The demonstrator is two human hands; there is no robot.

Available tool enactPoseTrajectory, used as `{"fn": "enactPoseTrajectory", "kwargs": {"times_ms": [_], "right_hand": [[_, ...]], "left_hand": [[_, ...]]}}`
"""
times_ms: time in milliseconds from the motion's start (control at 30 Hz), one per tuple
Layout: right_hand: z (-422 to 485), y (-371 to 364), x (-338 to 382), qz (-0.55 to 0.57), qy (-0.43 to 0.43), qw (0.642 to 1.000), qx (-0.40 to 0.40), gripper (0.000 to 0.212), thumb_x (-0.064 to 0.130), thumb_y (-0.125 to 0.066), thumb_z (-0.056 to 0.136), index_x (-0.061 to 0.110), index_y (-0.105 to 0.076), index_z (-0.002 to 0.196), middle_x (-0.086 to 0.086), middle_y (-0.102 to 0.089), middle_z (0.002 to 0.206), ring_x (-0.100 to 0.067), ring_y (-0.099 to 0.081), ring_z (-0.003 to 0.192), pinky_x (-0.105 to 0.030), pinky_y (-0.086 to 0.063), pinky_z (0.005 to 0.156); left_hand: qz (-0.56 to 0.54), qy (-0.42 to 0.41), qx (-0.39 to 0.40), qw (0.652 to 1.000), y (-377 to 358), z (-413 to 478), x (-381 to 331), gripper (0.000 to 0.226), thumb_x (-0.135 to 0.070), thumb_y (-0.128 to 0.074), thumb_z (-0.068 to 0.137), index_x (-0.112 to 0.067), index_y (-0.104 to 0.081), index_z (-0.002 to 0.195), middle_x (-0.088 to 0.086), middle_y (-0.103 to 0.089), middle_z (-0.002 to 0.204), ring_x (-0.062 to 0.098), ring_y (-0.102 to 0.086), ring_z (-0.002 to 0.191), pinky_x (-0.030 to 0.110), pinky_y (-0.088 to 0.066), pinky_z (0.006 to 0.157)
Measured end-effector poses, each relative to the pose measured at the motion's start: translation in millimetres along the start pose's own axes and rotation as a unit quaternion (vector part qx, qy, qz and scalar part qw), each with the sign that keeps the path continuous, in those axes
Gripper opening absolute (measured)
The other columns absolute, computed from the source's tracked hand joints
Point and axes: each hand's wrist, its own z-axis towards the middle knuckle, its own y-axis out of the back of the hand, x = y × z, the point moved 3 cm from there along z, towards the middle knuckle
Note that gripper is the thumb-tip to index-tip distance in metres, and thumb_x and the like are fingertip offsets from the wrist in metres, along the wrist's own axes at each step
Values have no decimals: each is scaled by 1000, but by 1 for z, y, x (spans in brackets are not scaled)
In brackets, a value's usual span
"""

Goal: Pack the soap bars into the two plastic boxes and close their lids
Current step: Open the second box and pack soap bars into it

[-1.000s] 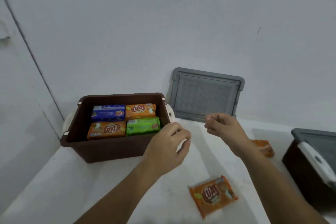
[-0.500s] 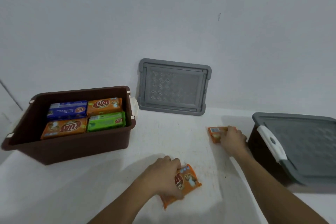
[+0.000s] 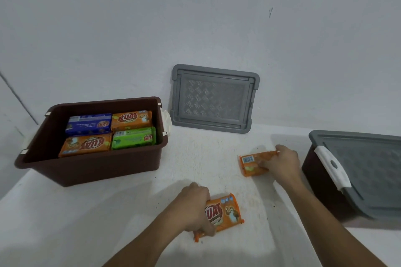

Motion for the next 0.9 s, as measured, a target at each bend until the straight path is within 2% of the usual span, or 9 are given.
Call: {"fn": "enactPoseTrajectory", "kwargs": {"times_ms": [100, 200, 333, 400, 467, 533, 667, 767, 900], "right_hand": [[-10, 7, 5, 59, 0, 998, 23, 62, 8, -79, 71, 3, -55, 128, -16, -59, 121, -28, -60, 103, -36, -53, 85], [-23, 9, 7, 114, 7, 993, 41, 53, 5, -78, 73, 12, -58, 121, -10, -57, 116, -20, -57, 93, -27, -52, 69], [-33, 6, 5, 180, -30, 980, 76, 70, 7, -82, 70, 15, -48, 131, -8, -54, 113, -25, -61, 96, -35, -55, 83], [-37, 2, 5, 190, -36, 976, 96, 61, 7, -82, 71, 16, -54, 125, -9, -56, 113, -25, -64, 93, -38, -57, 83], [-43, -2, 8, 199, -24, 974, 109, 41, 0, -76, 76, 22, -59, 107, -12, -57, 110, -28, -66, 88, -43, -59, 79], [-47, -8, 12, 217, 8, 970, 113, 38, -6, -69, 80, 26, -58, 98, -12, -56, 106, -30, -67, 86, -46, -60, 72], [-57, -11, 26, 254, 50, 956, 139, 25, -4, -62, 87, 16, -61, 101, -8, -57, 103, -27, -68, 80, -31, -60, 57], [-59, -13, 39, 323, 33, 932, 163, 16, -7, -58, 88, 8, -63, 92, -14, -64, 92, -28, -67, 73, -32, -60, 56], [-56, -13, 66, 421, 17, 888, 181, 11, 0, -57, 91, 4, -67, 89, -13, -69, 82, -19, -69, 65, -27, -58, 58]], "left_hand": [[-24, -33, -9, 999, -1, -3, 2, 59, -38, -83, 64, -30, -46, 109, -3, -40, 114, 10, -43, 102, 21, -45, 76], [-96, -58, -2, 994, -5, -5, 7, 51, -32, -82, 67, -37, -42, 98, -6, -49, 113, 10, -54, 97, 15, -46, 64], [-243, -58, -9, 968, -6, -10, 17, 42, -24, -81, 71, -40, -48, 91, -5, -64, 107, 16, -68, 91, 22, -58, 64], [-307, -57, -39, 949, -5, -13, 22, 38, -24, -81, 71, -39, -52, 91, -2, -66, 104, 18, -70, 89, 24, -58, 62], [-373, -60, -70, 923, -2, -15, 27, 35, -22, -79, 75, -39, -53, 91, 2, -66, 103, 19, -70, 89, 27, -58, 62], [-439, -66, -98, 891, 4, -18, 32, 35, -15, -76, 79, -37, -53, 94, 8, -67, 101, 21, -71, 89, 33, -60, 65], [-484, -67, -159, 858, 25, -31, 41, 38, -11, -68, 86, -37, -47, 101, 11, -70, 99, 22, -73, 86, 38, -61, 66], [-488, -84, -220, 840, 52, -48, 49, 31, -10, -64, 89, -32, -45, 100, 8, -70, 100, 20, -73, 86, 36, -61, 66], [-502, -89, -315, 801, 96, -72, 69, 17, -9, -62, 89, -24, -55, 88, 3, -68, 103, 19, -72, 89, 33, -60, 63]]}}
